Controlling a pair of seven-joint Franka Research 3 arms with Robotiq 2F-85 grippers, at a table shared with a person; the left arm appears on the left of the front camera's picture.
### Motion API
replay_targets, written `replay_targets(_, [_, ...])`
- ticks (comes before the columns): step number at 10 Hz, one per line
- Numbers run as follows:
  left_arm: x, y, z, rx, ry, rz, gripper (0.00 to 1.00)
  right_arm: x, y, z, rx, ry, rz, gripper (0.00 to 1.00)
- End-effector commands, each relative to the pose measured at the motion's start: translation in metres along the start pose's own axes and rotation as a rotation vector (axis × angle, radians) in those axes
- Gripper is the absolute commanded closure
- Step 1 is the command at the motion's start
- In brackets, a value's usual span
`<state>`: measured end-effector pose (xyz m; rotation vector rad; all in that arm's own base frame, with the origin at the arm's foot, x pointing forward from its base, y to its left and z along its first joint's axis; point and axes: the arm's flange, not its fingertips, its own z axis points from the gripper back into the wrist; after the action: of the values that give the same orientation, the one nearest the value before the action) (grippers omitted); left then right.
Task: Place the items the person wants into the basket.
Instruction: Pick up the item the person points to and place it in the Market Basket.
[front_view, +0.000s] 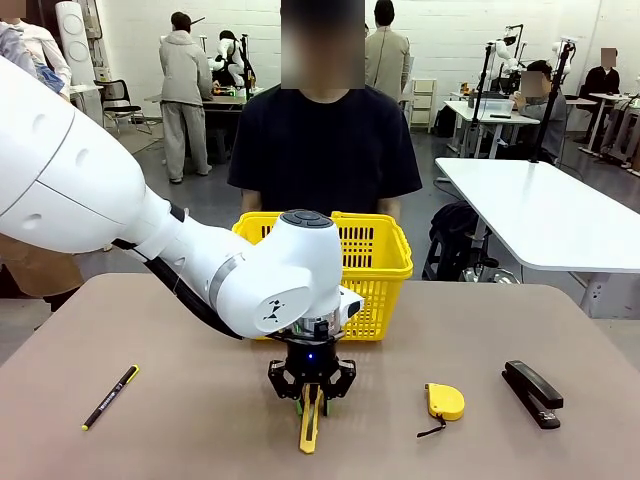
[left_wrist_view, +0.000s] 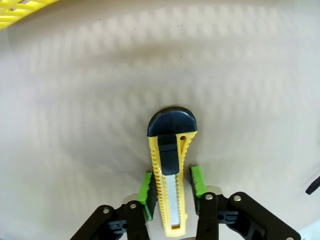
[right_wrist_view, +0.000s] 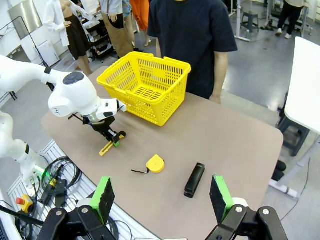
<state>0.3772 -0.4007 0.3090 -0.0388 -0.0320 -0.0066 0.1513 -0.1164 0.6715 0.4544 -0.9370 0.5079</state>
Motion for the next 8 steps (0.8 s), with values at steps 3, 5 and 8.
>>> replay_targets(3, [-0.001, -0.001, -0.006, 0.009, -0.008, 0.017, 1.0, 0.0, 0.0, -0.001, -0.005, 0.015, -0.009, 0.0])
replay_targets(5, [-0.001, 0.0, -0.006, 0.017, -0.006, 0.017, 1.0, 0.0, 0.0, -0.001, -0.005, 0.015, -0.009, 0.0])
replay_targets(8, [-0.014, -0.002, 0.053, 0.07, -0.018, -0.014, 1.0, 0.0, 0.0, -0.001, -0.005, 0.015, -0.009, 0.0])
